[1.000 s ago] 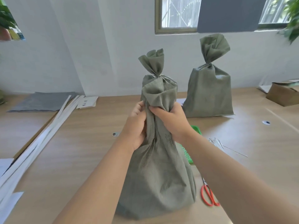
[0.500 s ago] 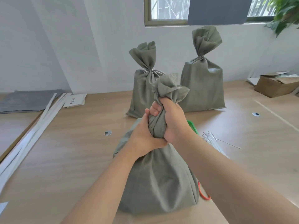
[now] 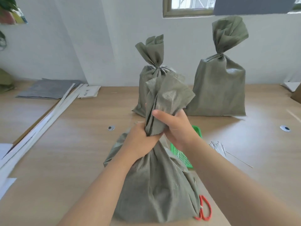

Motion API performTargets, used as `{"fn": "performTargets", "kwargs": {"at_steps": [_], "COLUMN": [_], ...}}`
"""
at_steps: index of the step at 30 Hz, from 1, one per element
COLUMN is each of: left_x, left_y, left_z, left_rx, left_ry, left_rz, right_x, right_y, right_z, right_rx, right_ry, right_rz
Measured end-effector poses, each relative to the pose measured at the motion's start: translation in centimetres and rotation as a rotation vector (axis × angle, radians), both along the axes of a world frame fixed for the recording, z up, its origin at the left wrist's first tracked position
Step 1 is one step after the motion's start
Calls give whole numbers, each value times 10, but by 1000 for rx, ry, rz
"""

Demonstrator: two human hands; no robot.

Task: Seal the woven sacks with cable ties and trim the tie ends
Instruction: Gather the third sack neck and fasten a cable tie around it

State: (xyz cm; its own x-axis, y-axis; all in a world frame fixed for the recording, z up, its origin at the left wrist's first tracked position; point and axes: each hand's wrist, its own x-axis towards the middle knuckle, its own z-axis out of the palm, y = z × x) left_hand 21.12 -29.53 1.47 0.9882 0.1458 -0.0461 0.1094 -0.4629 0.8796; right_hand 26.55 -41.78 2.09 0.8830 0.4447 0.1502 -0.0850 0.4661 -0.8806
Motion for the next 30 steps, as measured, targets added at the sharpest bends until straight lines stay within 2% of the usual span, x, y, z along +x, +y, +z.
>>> {"fn": "performTargets", "kwargs": {"at_steps": [5, 12, 16, 21, 24, 27, 30], "left_x": [9, 24, 34, 44, 50, 56, 62], "left_y": [-29, -31, -30, -31, -34, -37, -39], "left_z": [-3, -17, -21, -23, -23, -23, -23], "left_rx": [-114, -37, -68, -54, -4, 33, 61], "left_ry": [82, 108, 91, 80, 89, 118, 152], "left_rz": [3, -31, -75, -77, -71, -70, -73], "right_x": [8, 24, 35, 57, 75, 81, 81], "right_y": [-21, -26, -33, -73, -100, -132, -163], "right_z": [1, -13, -33, -60, -83, -113, -155], "right_rx": [-62, 14, 87, -69, -159, -164, -386], "right_ry": [34, 55, 85, 27, 178, 349, 414], "right_rz": [22, 13, 36, 117, -73, -318, -548]}}
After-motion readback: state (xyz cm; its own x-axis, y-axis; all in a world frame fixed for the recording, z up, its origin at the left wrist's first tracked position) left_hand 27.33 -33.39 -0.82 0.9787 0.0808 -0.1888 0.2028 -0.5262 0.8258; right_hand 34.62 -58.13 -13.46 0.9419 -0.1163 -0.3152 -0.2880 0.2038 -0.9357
